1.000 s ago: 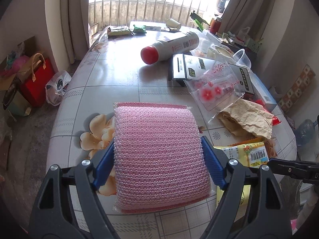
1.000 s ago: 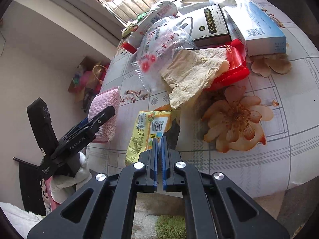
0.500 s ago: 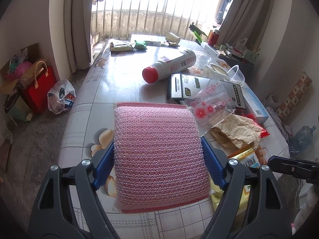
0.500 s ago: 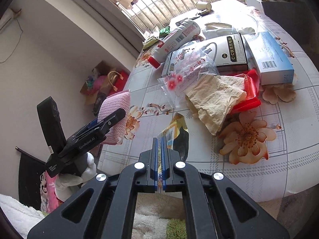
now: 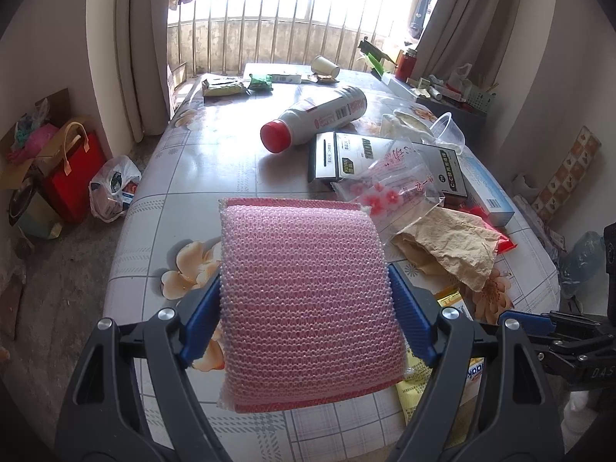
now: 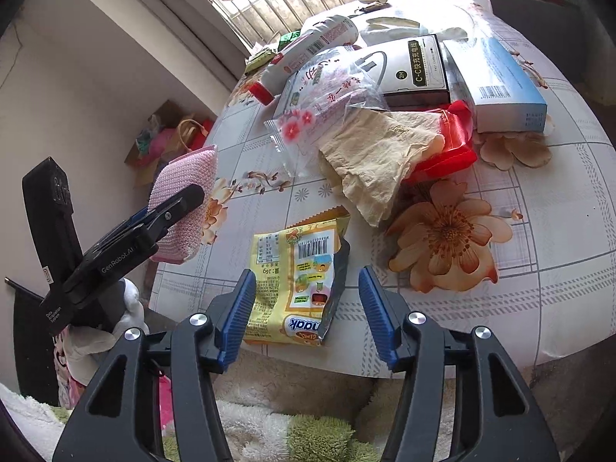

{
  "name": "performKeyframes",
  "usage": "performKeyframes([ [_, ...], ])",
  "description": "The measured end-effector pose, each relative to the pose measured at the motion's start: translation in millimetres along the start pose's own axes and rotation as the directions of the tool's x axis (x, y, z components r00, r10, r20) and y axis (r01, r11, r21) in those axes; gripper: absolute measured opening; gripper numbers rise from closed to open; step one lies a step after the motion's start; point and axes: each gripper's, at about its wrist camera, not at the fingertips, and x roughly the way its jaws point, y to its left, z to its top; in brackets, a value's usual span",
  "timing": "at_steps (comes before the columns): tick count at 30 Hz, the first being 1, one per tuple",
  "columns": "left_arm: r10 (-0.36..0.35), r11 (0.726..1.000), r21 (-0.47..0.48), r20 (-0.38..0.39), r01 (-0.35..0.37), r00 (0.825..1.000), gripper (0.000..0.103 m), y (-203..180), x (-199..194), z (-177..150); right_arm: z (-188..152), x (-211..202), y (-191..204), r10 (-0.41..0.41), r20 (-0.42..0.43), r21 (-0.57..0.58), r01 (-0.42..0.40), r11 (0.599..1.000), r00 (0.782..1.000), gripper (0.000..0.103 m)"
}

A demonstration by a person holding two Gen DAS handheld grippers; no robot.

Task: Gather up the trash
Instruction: 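Grasp the pink knitted pad with the left tool while the right tool approaches the yellow snack pack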

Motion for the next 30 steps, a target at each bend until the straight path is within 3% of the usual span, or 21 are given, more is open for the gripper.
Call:
performKeyframes([
  [4,-0.002,1.0,-0.001,-0.017,0.002,1.0,0.077,2.1,3.2,-4.4,-1.4,26.6,11.4,-0.118,-0.005,-0.067,0.117,0.991,0.993,0.052],
  [5,0.0,1.0,0.0,-0.016,0.0,1.0,0.077,2.9,2.5,-4.4,-3.5,32.6,15.5,-0.14,-0.008,-0.092,0.139,0.986,0.99,0.04],
  [7,0.006,1.0,-0.001,-0.01,-0.006,1.0,0.077,5.5,0.4,-4.1,-8.4,39.3,25.9,-0.188,0.012,-0.15,0.188,0.971,0.982,0.029],
  [8,0.011,1.0,-0.004,-0.007,-0.011,1.0,0.077,7.0,-0.4,-4.1,-9.8,41.5,29.7,-0.209,0.018,-0.172,0.209,0.963,0.978,0.016],
  [11,0.017,1.0,-0.019,-0.005,-0.017,1.0,0.077,12.6,-1.5,-3.8,-10.2,44.1,30.7,-0.214,0.02,-0.182,0.214,0.96,0.977,0.005],
  [16,0.028,0.999,-0.023,0.004,-0.028,1.0,0.077,16.5,-6.7,-4.1,-8.7,37.9,27.5,-0.162,0.027,-0.155,0.164,0.974,0.986,0.002],
  [20,0.041,0.999,-0.023,0.021,-0.041,0.999,0.077,17.9,-14.8,-2.6,-5.9,21.6,32.5,-0.135,0.079,-0.167,0.147,0.975,0.988,0.001],
  [30,0.034,0.999,0.013,0.072,-0.035,0.997,0.077,-0.6,-38.4,10.3,-6.2,-42.0,35.2,-0.073,0.233,-0.175,0.115,0.978,0.97,0.001],
])
